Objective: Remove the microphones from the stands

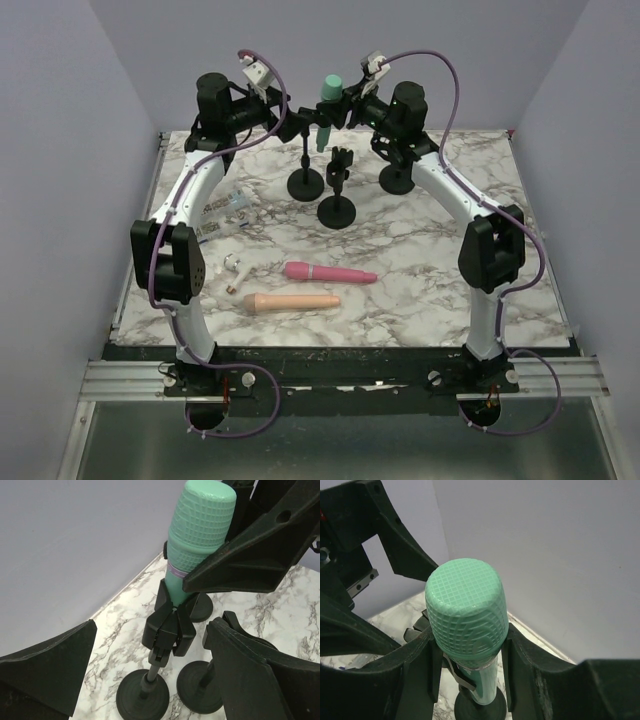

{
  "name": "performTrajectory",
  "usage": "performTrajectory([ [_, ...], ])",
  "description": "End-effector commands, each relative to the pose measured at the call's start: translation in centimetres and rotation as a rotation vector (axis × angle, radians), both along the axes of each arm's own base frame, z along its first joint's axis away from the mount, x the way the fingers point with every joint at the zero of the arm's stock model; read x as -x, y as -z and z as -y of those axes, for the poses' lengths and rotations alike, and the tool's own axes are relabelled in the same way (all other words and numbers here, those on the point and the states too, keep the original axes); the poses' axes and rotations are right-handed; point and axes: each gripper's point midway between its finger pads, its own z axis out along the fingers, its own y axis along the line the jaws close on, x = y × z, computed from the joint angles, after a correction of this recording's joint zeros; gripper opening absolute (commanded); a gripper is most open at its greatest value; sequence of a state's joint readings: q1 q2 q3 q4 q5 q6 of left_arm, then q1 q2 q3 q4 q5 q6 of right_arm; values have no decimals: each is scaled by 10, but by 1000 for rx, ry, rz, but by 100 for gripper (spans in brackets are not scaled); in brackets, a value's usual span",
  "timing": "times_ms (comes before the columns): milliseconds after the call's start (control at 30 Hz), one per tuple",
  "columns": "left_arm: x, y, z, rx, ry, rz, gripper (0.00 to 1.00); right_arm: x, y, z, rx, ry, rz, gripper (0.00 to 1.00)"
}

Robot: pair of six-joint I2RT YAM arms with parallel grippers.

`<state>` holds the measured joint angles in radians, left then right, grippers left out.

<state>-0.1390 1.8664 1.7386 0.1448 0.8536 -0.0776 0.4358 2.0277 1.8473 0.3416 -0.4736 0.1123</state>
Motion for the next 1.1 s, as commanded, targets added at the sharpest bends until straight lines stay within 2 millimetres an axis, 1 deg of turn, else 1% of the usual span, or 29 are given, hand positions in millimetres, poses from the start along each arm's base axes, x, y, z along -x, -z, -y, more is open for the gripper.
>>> performTrajectory([
  [0,2,0,15,-39,49,57,92,4,-10,-9,-17,-54,10,1],
  [100,-4,8,18,-69,8,82,91,4,-12,-9,-16,-55,15,1],
  [200,-6,7,20,-66,-20,112,91,4,-14,-9,-20,-57,16,1],
  [233,-8,7,20,-63,-31,113,88,4,-14,-9,-20,-56,16,1],
  [267,-10,6,20,-62,-42,111,79,4,-14,-10,-21,-57,14,1],
  [300,-13,6,21,-66,-49,112,68,4,-13,-10,-20,-57,14,1],
  [333,-15,8,21,-74,-59,106,54,4,-14,-10,-21,-56,13,1],
  [367,-17,8,20,-84,-69,108,37,4,-14,-9,-22,-55,13,1],
  [400,-19,11,20,-96,-76,101,23,3,-14,-9,-22,-53,13,1],
  [433,-19,12,21,-101,-79,95,3,3,-15,-9,-24,-50,16,1],
  [467,-20,15,19,-105,-88,87,0,2,-15,-8,-25,-46,16,1],
  [533,-18,17,20,-111,-80,85,0,0,-19,-6,-29,-29,19,1],
  [600,-17,18,19,-113,-82,81,0,-8,-24,0,-37,32,23,1],
  [767,-19,22,18,-128,-88,61,0,-36,-44,34,-69,250,38,1],
  [867,-20,26,17,-128,-100,47,0,-47,-56,58,-100,348,35,1],
  [967,-20,28,17,-115,-100,27,0,-49,-68,84,-127,425,34,1],
  [1033,-21,26,17,-93,-112,6,0,-46,-76,97,-144,452,31,1],
  [1067,-22,26,18,-83,-118,-9,3,-42,-81,102,-145,459,35,1],
])
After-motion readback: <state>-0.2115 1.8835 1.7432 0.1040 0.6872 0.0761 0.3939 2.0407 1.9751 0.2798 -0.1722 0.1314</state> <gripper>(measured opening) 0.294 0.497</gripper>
